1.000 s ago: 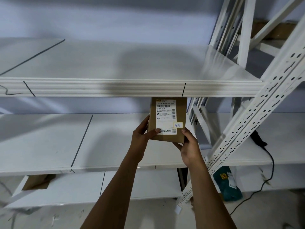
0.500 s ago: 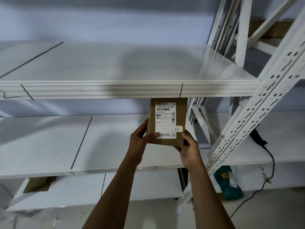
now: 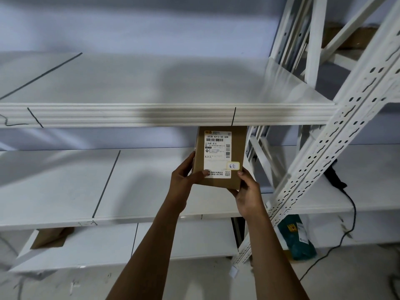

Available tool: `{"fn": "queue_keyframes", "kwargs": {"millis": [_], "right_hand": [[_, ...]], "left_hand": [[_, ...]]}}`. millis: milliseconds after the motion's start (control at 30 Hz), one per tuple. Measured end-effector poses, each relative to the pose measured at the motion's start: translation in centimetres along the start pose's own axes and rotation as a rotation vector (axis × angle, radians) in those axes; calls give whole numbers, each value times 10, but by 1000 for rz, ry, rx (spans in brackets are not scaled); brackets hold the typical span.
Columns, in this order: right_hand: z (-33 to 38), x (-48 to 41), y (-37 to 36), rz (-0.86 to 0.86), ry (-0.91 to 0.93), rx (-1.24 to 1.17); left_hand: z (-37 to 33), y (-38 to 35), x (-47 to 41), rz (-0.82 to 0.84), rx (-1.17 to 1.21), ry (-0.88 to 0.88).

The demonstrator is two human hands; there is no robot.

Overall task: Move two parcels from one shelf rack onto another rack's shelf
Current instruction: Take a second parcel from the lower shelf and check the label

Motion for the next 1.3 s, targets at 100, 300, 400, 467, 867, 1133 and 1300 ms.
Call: {"fn": "queue_keyframes", "kwargs": {"millis": [100,300,400,467,867,1133,1300], "right_hand": [[-2,3,2,8,-14,3],[-6,6,8,43,-23,22],[-7,7,11,56,-31,36],[-9,8,14,68,-35,61],[-19,26,25,146,14,162],[-30,52,-13,190,36,181],[-44,86,-51,191,72,185]], "left_hand": [[0,-1,5,2,-7,-2],[1,-3,15,-16,-1,1],[2,-4,22,-37,4,1],[4,-5,27,-51,-9,-4],[20,-10,63,-158,38,-41],[11,30,85,-218,34,-45],[-10,71,113,-207,43,-78]]}}
Point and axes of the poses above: each hand's wrist, its own x-axis away from the middle knuckle, its own y-axis out of the back of the hand, z = x × y, the point moved 4 cm from there along -x, towards the middle knuckle, and after that the axes turned 3 degrees about -z, right-handed, at the moved point
